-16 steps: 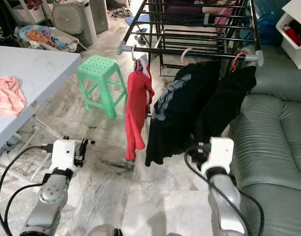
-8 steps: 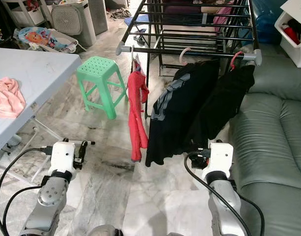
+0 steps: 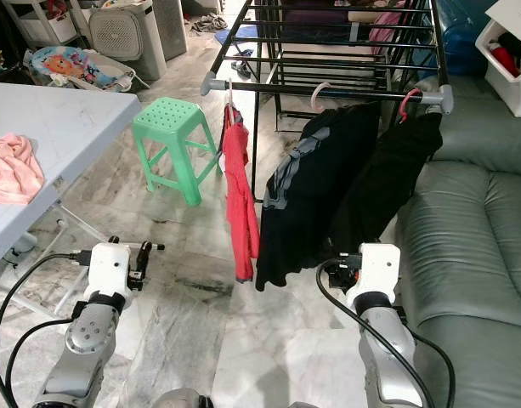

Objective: Hang hanger

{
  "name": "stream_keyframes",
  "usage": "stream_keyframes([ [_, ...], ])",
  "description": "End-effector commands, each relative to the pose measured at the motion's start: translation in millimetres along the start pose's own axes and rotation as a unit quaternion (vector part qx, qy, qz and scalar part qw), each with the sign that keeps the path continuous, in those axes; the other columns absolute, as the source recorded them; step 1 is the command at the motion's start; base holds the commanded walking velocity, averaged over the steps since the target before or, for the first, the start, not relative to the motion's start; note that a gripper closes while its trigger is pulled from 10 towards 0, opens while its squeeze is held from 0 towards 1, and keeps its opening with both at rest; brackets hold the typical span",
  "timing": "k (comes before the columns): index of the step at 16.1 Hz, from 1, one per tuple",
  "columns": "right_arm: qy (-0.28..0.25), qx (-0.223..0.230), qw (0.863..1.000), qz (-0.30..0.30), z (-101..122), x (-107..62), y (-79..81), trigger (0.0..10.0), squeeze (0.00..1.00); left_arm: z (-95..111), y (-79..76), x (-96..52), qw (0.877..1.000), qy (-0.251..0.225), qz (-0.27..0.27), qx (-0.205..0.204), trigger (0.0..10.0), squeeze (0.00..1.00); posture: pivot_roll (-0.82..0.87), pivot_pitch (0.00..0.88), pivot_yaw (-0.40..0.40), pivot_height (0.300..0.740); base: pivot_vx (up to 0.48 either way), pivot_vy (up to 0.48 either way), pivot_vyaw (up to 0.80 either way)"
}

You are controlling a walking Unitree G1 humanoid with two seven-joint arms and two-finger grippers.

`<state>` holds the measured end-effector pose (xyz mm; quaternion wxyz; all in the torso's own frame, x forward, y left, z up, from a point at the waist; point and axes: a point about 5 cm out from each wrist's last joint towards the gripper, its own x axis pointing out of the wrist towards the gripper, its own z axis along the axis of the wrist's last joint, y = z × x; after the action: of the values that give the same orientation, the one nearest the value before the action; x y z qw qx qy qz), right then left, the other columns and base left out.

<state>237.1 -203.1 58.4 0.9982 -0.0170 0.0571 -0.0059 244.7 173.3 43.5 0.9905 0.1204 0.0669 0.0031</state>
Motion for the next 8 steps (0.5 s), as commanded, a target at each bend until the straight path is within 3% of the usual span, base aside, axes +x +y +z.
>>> stream_keyframes([
  [1, -0.005, 0.0, 1.0, 0.006, 1.2, 2.1, 3.9, 10.0, 0.0, 2.5, 2.5, 2.0, 1.0, -0.005, 0.004, 0.003, 10.0, 0.0, -0.03, 0.0, 0.062, 0.74, 0.0, 0.0, 0.0],
  [3, -0.004, -0.002, 1.0, 0.009, 1.1, 2.6, 4.2, 10.0, 0.0, 2.3, 2.1, 2.1, 1.0, -0.004, 0.002, 0.003, 10.0, 0.0, -0.03, 0.0, 0.062, 0.74, 0.0, 0.0, 0.0],
  [8, -0.007, -0.002, 1.0, 0.019, 2.2, 4.1, 7.2, 10.0, 0.0, 2.3, 1.4, 1.7, 1.0, -0.003, 0.001, 0.0, 10.0, 0.0, -0.03, 0.0, 0.061, 0.74, 0.0, 0.0, 0.61],
])
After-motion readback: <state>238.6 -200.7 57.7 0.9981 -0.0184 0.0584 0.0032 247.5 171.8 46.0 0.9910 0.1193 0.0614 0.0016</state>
